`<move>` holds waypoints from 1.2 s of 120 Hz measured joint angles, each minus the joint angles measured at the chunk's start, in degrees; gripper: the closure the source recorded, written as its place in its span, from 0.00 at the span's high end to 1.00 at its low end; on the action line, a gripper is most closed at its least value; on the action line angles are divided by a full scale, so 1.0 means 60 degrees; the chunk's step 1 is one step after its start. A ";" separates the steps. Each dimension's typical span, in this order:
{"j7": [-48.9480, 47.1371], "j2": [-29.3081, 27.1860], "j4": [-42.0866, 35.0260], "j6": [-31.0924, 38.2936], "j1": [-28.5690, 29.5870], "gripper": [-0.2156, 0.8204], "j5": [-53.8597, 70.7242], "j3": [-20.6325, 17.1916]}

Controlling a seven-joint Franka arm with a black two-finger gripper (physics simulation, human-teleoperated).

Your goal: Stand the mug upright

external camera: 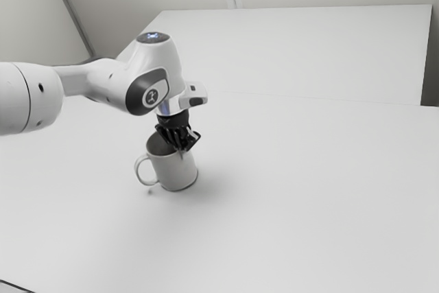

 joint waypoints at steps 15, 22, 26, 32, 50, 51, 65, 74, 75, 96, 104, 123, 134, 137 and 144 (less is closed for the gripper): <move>-0.0251 -0.0090 -0.0100 0.0105 0.0001 0.04 -0.0185 0.0000; -0.0348 -0.0103 -0.0131 0.0135 -0.0002 0.08 -0.0247 0.0000; -0.0394 -0.0111 -0.0145 0.0147 -0.0003 0.15 -0.0279 0.0000; -0.0460 -0.0123 -0.0164 0.0163 0.0000 0.26 -0.0313 -0.0001; -0.0626 -0.0362 -0.0166 0.0180 0.0029 0.51 -0.0371 -0.0003; -0.0634 -0.0385 -0.0166 0.0180 0.0031 0.52 -0.0372 -0.0005; -0.0718 -0.0591 -0.0018 0.0169 0.0038 0.63 -0.0383 0.0003; -0.0639 -0.0383 0.0564 0.0130 0.0071 0.67 -0.0377 0.0007; -0.0620 -0.0343 0.0654 0.0124 0.0081 0.67 -0.0378 0.0008; -0.0235 -0.0213 0.2269 -0.0740 0.0691 0.73 -0.0381 0.0105; -0.0066 -0.0234 0.2808 -0.1281 0.0929 0.74 -0.0380 0.0127; 0.0428 -0.0146 0.4182 -0.2463 0.0941 0.76 -0.0382 0.0148; 0.0686 -0.0169 0.4569 -0.2899 0.0784 0.76 -0.0405 0.0152; 0.0749 -0.0186 0.4614 -0.2999 0.0769 0.76 -0.0445 0.0155; 0.0886 -0.0264 0.4669 -0.3235 0.0802 0.76 -0.0588 0.0175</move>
